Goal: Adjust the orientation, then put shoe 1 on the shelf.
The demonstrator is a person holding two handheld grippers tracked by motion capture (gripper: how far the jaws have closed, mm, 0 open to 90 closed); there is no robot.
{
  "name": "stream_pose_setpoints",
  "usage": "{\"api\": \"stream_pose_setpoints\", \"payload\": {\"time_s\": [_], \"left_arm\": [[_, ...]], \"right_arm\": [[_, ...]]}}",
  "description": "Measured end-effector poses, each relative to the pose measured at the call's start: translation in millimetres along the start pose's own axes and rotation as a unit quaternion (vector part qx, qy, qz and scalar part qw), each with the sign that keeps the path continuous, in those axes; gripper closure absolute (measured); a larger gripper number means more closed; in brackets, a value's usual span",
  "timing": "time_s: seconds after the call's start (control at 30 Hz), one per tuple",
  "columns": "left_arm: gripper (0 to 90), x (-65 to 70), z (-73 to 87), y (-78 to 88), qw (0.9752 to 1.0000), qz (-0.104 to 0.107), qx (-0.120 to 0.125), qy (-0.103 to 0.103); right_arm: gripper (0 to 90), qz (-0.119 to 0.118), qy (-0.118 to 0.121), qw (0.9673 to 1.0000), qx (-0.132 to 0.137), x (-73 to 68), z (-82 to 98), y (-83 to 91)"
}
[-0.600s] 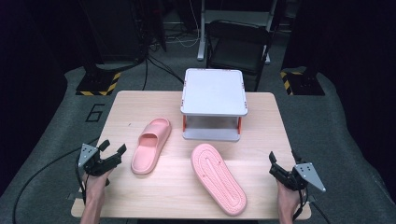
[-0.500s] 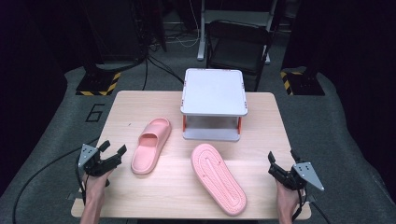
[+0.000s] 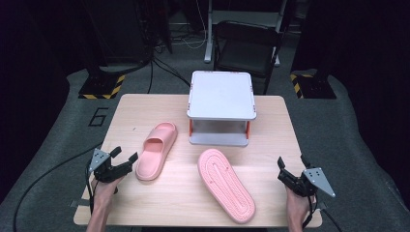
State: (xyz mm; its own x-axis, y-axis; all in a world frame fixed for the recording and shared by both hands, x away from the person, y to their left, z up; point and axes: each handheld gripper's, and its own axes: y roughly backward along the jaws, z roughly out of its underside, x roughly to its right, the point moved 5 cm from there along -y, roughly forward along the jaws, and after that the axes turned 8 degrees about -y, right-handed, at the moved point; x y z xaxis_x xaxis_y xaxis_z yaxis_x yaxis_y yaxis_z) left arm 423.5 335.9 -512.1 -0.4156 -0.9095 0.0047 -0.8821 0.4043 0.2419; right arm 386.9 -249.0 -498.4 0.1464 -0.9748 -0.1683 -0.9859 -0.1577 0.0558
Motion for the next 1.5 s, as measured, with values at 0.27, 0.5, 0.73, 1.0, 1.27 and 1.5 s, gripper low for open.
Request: {"api": "stream_pose_setpoints", "payload": {"time_s": [0.27, 0.5, 0.73, 1.0, 1.27, 1.5], "left_arm": [[19.4, -0.7, -1.5, -2.0, 1.0, 0.004, 0.001, 0.0], [25.3, 5.4, 1.9, -10.7, 0.9996, 0.021, -0.015, -0.013], [26.2, 3.4, -3.1, -36.2, 0.9981, 0.03, -0.051, -0.02], [26.6, -10.3, 3.7, -77.7, 0.9934, 0.026, -0.111, -0.01], [45.3, -6.8, 7.1, -103.8, 0.9899, 0.036, -0.134, -0.031], [61.4, -4.4, 4.9, -113.6, 0.9888, 0.02, -0.136, -0.059]], "right_arm": [[14.7, 0.007, 0.001, 1.0, -0.007, 3.6, 2.5, -0.5], [15.5, 0.018, -0.019, 0.9997, -0.003, 7.5, 2.4, -1.0], [16.1, 0.009, -0.017, 0.9997, -0.012, 4.7, 5.0, -7.0], [17.7, 0.008, -0.02, 0.9997, -0.014, 4.7, 5.5, -11.3], [19.9, 0.013, -0.017, 0.9996, -0.021, 5.7, 7.1, -11.3], [20.1, 0.016, -0.016, 0.9995, -0.021, 6.5, 7.0, -9.7]]}}
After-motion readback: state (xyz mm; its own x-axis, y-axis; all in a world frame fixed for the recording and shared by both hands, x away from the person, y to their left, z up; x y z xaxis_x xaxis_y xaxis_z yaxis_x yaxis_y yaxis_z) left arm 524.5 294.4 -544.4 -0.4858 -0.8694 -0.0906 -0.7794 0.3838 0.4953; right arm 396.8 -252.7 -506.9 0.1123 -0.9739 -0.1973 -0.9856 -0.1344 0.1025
